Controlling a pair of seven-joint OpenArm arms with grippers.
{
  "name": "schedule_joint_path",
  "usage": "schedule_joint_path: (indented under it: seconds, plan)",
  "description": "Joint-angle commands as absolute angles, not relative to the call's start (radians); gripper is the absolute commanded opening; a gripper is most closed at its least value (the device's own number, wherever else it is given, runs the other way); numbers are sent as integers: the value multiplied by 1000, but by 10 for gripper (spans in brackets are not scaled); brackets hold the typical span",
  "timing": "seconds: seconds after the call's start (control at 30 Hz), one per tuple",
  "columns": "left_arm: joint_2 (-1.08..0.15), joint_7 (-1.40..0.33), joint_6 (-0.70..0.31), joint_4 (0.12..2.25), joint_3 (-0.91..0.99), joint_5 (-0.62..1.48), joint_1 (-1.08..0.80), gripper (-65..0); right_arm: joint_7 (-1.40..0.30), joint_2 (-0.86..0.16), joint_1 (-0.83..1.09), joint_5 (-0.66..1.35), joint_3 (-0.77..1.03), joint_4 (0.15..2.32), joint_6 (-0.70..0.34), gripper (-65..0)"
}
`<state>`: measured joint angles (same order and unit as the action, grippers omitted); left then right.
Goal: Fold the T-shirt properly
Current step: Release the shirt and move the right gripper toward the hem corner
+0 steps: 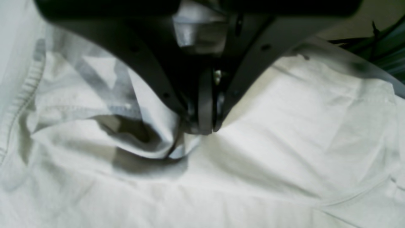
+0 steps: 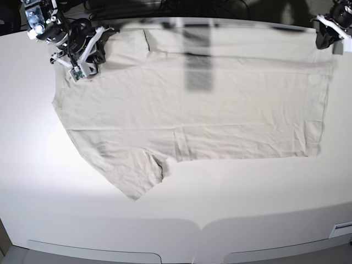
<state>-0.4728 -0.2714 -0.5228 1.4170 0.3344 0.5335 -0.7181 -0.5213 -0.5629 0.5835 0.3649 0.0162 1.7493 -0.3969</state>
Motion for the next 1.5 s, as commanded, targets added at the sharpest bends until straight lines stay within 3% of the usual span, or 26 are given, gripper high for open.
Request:
schedule_joint_path:
  seconds: [0.0,0.37,0.77,0.83,0.87,1.13,1.47]
  plan:
    - [-466,-479,-456,1411,344,419,-765,-650,-536,-576,574,347,22,1764,-385,-650]
    - [-481,-553,-457,1728,650,552,-755,-650,-609,-576,455,348,22,1909,-385,-650]
    - [-582,-485,-457,1712,659,674,-570,-631,-646,-574,297,388,22,1904,-386,-650]
    - [-582,-485,-461,1669,659,720,-514,-491,-651,-574,279,405,22,1904,-387,-650]
    - [-582,-485,-474,1639,659,738,-485,-454,-652,-574,271,404,22,1904,-387,-650]
    - [-583,-515,-696,1264,594,759,-209,-447,-672,-574,244,404,22,1904,-396,-650]
    - [-583,-432,-698,788,420,376,224,-447,-736,-574,244,402,22,1904,-397,-650]
